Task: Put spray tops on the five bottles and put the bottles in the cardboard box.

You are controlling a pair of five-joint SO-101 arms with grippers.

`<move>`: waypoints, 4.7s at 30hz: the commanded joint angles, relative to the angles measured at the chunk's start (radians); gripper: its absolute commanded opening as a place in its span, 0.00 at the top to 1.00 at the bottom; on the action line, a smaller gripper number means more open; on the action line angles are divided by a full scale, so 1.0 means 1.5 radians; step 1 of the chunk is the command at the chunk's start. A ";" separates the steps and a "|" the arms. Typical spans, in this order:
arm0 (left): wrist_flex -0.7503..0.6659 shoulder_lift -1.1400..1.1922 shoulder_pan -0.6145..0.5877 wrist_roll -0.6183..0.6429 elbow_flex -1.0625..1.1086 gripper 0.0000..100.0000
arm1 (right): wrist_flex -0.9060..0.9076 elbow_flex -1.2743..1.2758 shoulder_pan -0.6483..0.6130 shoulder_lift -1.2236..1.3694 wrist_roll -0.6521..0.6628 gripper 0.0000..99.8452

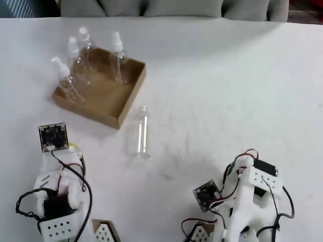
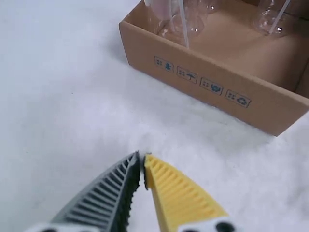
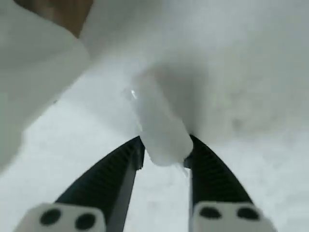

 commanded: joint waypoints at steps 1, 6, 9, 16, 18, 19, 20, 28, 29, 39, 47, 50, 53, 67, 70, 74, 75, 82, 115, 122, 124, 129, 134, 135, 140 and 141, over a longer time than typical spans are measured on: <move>0.006 0.001 0.003 -0.006 -0.001 0.97 | -0.004 -0.014 0.009 -0.003 -0.057 0.98; 0.007 0.001 0.003 -0.006 -0.001 0.97 | -0.003 -0.089 0.009 -0.002 -0.325 0.98; 0.007 0.001 0.003 -0.006 -0.001 0.97 | -0.003 -0.141 0.012 -0.002 -0.521 0.98; 0.007 0.001 0.003 -0.006 -0.001 0.97 | -0.026 -0.253 0.087 0.004 -0.920 0.98; 0.007 0.001 0.003 -0.006 -0.001 0.97 | -0.031 -0.265 0.118 0.005 -0.990 0.98; 0.007 0.001 0.003 -0.006 -0.001 0.97 | -0.035 -0.268 0.135 0.005 -1.016 0.98; 0.007 0.001 -0.003 -0.006 -0.001 0.97 | -0.040 -0.267 0.150 0.005 -1.035 0.98; 0.007 0.001 -0.008 -0.006 -0.001 0.97 | -0.116 -0.205 0.215 0.006 -1.048 0.98; 0.007 0.001 -0.008 -0.006 -0.001 0.97 | -0.124 -0.189 0.215 0.006 -1.048 0.98; 0.007 0.001 -0.008 -0.006 -0.001 0.97 | -0.172 -0.098 0.211 0.006 -1.049 0.75; 0.013 0.001 -0.008 -0.006 -0.001 0.97 | -0.144 -0.133 0.210 0.004 -0.978 0.77; 0.014 0.001 -0.008 -0.006 -0.001 0.97 | -0.143 -0.136 0.188 0.005 -0.950 0.80; 0.014 0.001 -0.008 -0.006 -0.001 0.97 | -0.143 -0.134 0.157 0.006 -0.937 0.81; 0.015 0.001 -0.008 -0.006 -0.001 0.97 | -0.212 -0.177 0.129 0.201 -0.875 0.81; 0.015 0.001 -0.008 -0.006 -0.001 0.97 | -0.212 -0.216 0.129 0.257 -0.875 0.81; 0.015 0.001 -0.008 -0.006 -0.001 0.97 | -0.211 -0.252 0.135 0.307 -0.872 0.87; 0.015 0.001 -0.008 -0.006 -0.001 0.97 | -0.211 -0.259 0.136 0.317 -0.872 0.90; 0.015 0.001 -0.008 -0.006 -0.001 0.97 | -0.201 -0.294 0.154 0.335 -0.875 0.98; 0.138 0.551 0.455 0.162 -0.620 0.97 | -0.125 -0.165 0.052 0.215 -1.285 0.98; 0.091 0.776 0.471 0.212 -0.712 0.97 | -0.125 -0.165 0.052 0.215 -1.283 0.98; 0.081 0.826 0.470 0.221 -0.729 0.97 | -0.125 -0.165 0.051 0.215 -1.282 0.98; 0.042 0.931 0.454 0.224 -0.752 0.97 | -0.125 -0.164 0.051 0.215 -1.281 0.98; -0.011 0.986 0.417 0.224 -0.752 0.92 | -0.125 -0.164 0.051 0.215 -1.280 0.98; -0.012 0.990 0.416 0.224 -0.752 0.88 | -0.125 -0.164 0.051 0.215 -1.280 0.98; -0.013 1.000 0.416 0.221 -0.751 0.76 | -0.125 -0.164 0.051 0.215 -1.280 0.98; -0.013 1.005 0.416 0.221 -0.752 0.76 | -0.125 -0.164 0.051 0.215 -1.280 0.98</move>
